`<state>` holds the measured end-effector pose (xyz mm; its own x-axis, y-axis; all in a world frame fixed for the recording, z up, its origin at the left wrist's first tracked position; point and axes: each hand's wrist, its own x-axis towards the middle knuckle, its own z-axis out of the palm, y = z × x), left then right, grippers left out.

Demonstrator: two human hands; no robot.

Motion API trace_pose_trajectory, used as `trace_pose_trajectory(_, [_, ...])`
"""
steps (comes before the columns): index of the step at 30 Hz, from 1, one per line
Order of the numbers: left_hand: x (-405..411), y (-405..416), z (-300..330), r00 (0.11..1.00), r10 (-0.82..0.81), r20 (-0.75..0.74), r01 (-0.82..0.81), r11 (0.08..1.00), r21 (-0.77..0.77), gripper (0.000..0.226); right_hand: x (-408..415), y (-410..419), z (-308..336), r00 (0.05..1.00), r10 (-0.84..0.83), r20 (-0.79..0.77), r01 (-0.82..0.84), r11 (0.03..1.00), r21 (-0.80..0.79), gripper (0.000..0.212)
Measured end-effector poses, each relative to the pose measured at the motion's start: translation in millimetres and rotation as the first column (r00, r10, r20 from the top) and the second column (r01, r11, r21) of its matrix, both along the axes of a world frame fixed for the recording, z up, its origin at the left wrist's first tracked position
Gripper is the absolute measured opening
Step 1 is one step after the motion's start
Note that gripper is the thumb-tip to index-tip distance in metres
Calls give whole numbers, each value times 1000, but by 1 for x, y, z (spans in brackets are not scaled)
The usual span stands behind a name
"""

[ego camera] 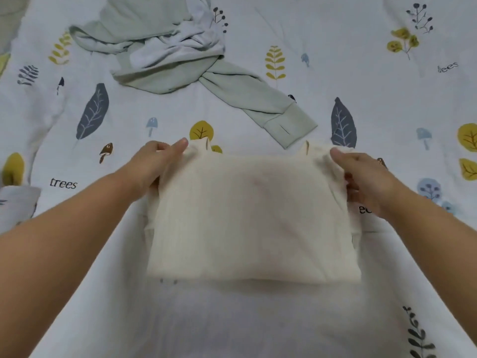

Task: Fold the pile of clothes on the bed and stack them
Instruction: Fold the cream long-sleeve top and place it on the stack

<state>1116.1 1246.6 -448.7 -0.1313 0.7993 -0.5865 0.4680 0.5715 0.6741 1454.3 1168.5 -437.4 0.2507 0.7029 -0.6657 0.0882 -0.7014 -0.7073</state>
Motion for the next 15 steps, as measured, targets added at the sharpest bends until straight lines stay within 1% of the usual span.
trace_pose_trajectory(2, [-3, -11, -9, 995, -53, -84, 61, 994, 96, 52, -3, -7, -16, 966, -9, 257, -6, 998, 57, 45])
trace_pose_trajectory(3, [-6, -13, -14, 989, -50, -141, 69, 989, 131, 50, -4, -9, -21, 927, -61, 369, 21, 993, 112, 42])
trace_pose_trajectory(4, [-9, -14, -19, 985, -18, -171, 46, 986, 160, 42, -5, -11, -25, 889, -132, 439, 66, 985, 163, 36])
trace_pose_trajectory(6, [-10, -12, -21, 981, 114, -155, -77, 972, 223, 23, -5, -14, -32, 828, -284, 483, 180, 951, 250, 29])
trace_pose_trajectory(7, [-10, -8, -22, 967, 189, -169, -140, 953, 268, 19, -6, -13, -33, 794, -356, 492, 234, 927, 293, 30])
trace_pose_trajectory(8, [-8, -4, -21, 939, 262, -222, -181, 927, 330, 19, -8, -13, -33, 758, -406, 510, 264, 907, 329, 33])
trace_pose_trajectory(9, [-4, -2, -20, 902, 323, -285, -193, 895, 402, 23, -12, -14, -32, 720, -419, 553, 242, 899, 366, 39])
trace_pose_trajectory(10, [1, -3, -17, 882, 342, -326, -156, 862, 482, 30, -20, -16, -30, 687, -389, 614, 151, 902, 404, 45])
trace_pose_trajectory(11, [7, -8, -14, 891, 299, -341, -66, 829, 555, 38, -33, -21, -30, 657, -311, 687, -10, 907, 421, 50])
trace_pose_trajectory(12, [16, -18, -14, 909, 194, -369, 82, 785, 614, 45, -47, -27, -32, 623, -187, 759, -210, 895, 394, 55])
trace_pose_trajectory(13, [24, -31, -17, 900, 39, -435, 272, 729, 628, 51, -60, -34, -37, 570, -31, 821, -411, 855, 317, 60])
trace_pose_trajectory(14, [29, -45, -23, 832, -129, -540, 479, 659, 580, 56, -70, -40, -43, 478, 140, 867, -585, 787, 195, 64])
trace_pose_trajectory(15, [30, -60, -32, 710, -274, -649, 660, 580, 477, 60, -75, -46, -51, 353, 295, 888, -709, 704, 48, 65])
